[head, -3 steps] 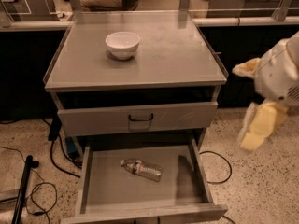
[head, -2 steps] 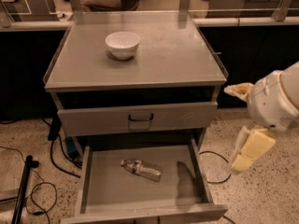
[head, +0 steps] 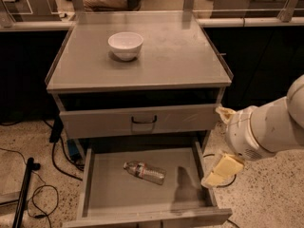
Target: Pick water bottle from middle drawer and place on counter
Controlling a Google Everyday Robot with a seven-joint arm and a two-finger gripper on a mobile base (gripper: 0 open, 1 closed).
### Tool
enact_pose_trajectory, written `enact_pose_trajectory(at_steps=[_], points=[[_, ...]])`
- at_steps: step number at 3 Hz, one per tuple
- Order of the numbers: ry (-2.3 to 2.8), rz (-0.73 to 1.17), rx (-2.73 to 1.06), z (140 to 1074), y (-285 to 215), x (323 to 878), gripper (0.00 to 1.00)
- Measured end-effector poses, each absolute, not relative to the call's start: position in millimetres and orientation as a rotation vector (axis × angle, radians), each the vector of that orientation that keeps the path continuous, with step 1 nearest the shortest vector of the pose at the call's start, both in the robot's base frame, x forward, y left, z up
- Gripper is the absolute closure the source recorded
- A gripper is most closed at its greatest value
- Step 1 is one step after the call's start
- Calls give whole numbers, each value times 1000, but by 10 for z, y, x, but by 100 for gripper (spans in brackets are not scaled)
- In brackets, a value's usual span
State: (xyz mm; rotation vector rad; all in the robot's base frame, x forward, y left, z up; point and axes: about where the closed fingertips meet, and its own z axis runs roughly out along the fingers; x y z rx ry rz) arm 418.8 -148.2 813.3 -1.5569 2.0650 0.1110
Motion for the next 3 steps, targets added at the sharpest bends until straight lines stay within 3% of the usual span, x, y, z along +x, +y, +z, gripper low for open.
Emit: enact_pose_trajectory(at_steps=[3], points=[[2130,173,-1562,7516,-1343,4388,0]])
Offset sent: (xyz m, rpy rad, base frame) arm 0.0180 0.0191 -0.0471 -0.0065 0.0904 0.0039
